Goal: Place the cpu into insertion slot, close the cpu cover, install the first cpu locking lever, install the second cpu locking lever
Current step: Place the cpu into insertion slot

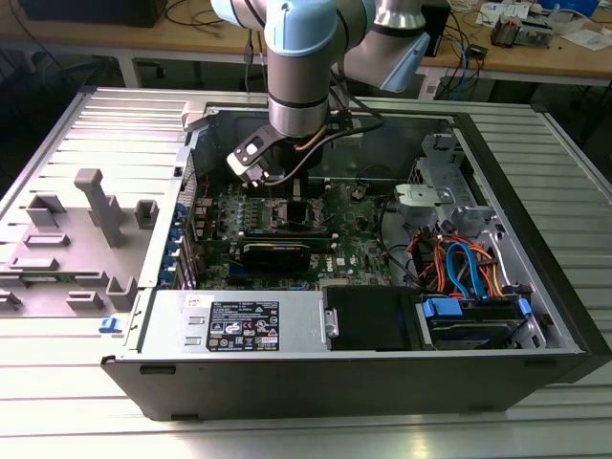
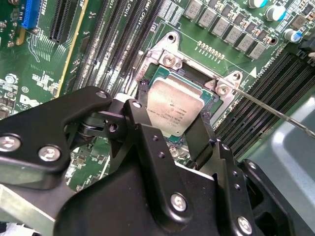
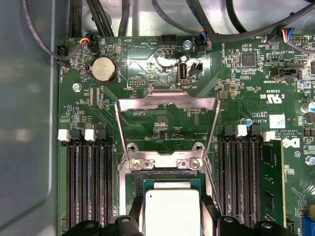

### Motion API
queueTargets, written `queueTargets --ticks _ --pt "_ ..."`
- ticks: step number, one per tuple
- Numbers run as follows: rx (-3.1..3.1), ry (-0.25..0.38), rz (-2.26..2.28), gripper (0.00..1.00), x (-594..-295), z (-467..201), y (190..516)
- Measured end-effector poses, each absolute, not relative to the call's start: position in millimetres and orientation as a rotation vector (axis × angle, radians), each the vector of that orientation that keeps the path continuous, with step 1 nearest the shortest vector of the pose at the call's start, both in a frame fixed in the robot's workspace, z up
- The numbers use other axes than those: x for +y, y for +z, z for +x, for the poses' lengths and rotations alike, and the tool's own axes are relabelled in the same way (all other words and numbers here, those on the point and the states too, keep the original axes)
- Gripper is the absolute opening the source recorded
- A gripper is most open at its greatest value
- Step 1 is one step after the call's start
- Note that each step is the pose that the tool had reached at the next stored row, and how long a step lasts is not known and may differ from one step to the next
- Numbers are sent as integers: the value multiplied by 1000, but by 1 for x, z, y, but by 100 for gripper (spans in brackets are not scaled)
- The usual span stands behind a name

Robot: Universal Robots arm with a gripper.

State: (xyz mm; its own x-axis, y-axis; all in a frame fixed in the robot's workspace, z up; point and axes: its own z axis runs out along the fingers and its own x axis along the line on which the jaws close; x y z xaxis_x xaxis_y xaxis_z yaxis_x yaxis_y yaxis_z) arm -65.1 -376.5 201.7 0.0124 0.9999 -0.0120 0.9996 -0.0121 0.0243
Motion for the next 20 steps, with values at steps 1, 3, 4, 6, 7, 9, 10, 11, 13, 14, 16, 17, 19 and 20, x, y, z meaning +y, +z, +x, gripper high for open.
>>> queueTargets --ticks 1,3,4,6,7,9,10,11,13,14,16,17,19,20 --pt "2190 13 2217 55 -376 -65 202" --pt "2190 13 2217 55 -376 -65 202" --pt "2190 13 2217 55 -376 -65 202" --pt "2188 18 2215 55 -376 -65 202" --pt "2187 20 2214 55 -376 -65 202" --pt "2184 26 2211 55 -376 -65 202" --pt "2184 26 2211 55 -376 -65 201" --pt "2184 26 2211 55 -375 -65 201" --pt "2184 26 2211 55 -375 -65 200" --pt "2184 26 2211 55 -374 -65 200" --pt "2184 26 2211 55 -373 -65 199" --pt "2184 26 2211 55 -373 -65 198" --pt "2183 26 2211 55 -373 -65 197" --pt "2183 26 2211 55 -373 -65 197"
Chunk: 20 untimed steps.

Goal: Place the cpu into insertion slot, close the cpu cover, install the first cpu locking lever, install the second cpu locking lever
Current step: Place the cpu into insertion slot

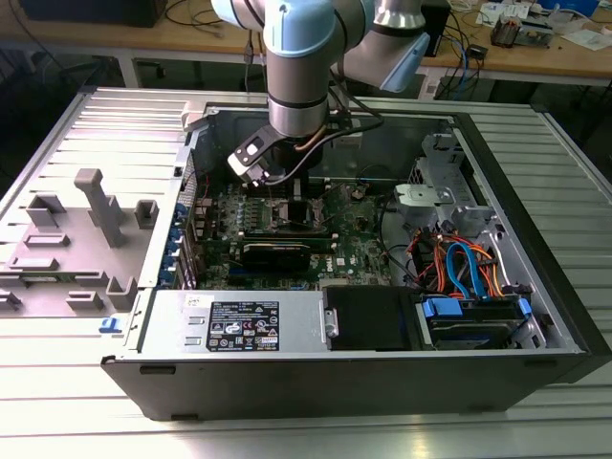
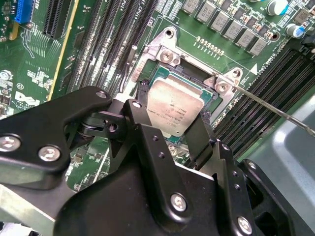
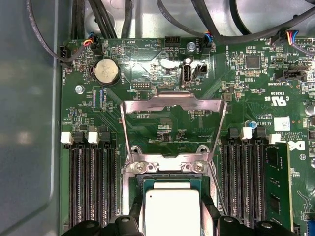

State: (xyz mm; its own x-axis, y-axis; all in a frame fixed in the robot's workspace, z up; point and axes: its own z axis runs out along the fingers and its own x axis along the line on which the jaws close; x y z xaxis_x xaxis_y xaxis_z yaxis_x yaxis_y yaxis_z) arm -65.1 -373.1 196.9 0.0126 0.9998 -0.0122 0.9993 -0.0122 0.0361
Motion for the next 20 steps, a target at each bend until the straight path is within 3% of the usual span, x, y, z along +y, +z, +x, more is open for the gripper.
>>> queueTargets --ticks 8,9,20 --pt "2183 28 2211 56 -373 -65 196" --pt "2183 27 2211 62 -373 -65 196" --pt "2187 24 2215 62 -373 -65 197"
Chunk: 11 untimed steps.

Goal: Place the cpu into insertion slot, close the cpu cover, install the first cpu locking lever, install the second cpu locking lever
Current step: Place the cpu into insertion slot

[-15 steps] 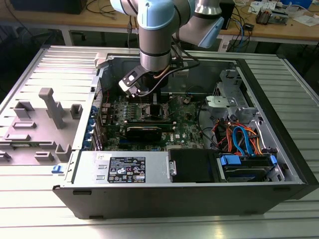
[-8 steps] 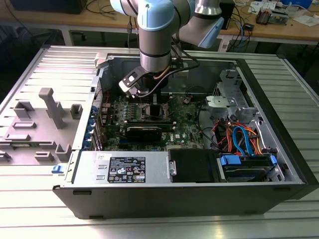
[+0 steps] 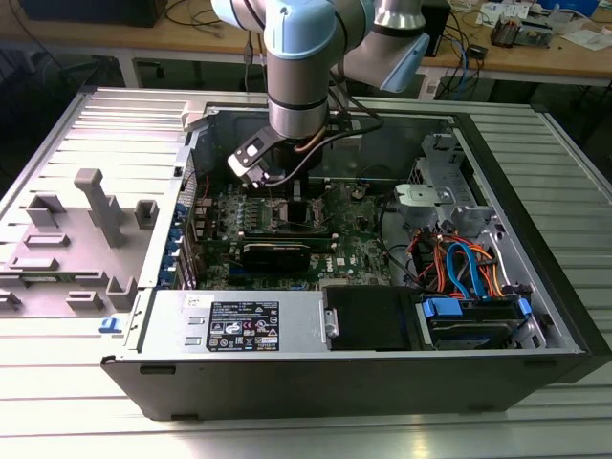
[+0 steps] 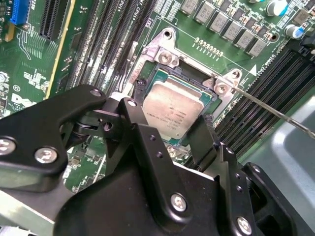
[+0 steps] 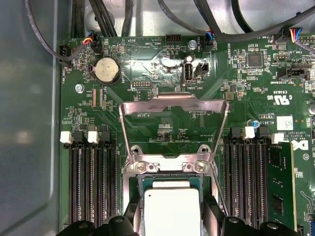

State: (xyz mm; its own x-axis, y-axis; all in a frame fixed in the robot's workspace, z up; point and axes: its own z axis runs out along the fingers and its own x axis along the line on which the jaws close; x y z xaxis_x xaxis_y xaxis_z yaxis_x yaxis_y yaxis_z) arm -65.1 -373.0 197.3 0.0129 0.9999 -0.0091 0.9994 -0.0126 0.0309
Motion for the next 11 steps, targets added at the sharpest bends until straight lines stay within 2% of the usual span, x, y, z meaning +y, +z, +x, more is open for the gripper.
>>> queueTargets --ticks 11 --pt "2198 29 2230 62 -373 -65 198"
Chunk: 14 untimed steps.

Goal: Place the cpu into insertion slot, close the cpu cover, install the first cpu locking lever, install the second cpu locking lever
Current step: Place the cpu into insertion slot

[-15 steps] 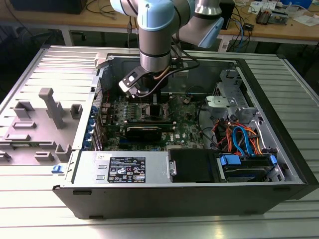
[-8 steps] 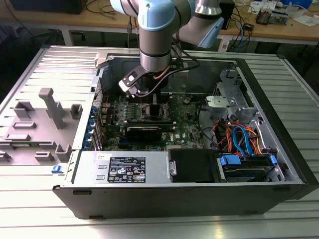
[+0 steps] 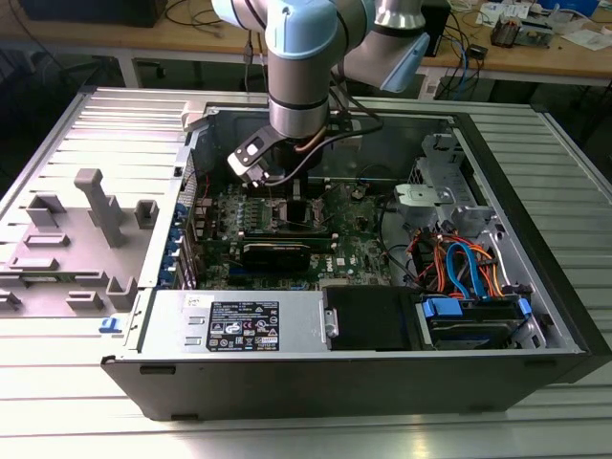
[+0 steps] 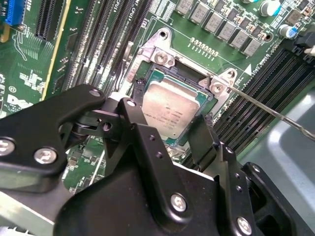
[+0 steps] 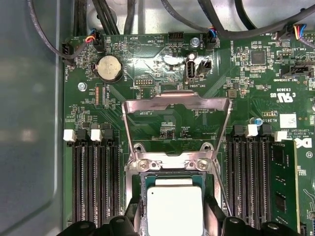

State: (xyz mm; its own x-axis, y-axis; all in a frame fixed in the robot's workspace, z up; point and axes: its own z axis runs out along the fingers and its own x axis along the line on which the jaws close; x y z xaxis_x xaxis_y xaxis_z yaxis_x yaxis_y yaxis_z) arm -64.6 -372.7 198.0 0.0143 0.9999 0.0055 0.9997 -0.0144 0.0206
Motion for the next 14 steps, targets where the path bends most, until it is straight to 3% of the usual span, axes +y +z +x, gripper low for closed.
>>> queueTargets --ticks 14 --pt "2198 25 2230 62 -373 -64 201"
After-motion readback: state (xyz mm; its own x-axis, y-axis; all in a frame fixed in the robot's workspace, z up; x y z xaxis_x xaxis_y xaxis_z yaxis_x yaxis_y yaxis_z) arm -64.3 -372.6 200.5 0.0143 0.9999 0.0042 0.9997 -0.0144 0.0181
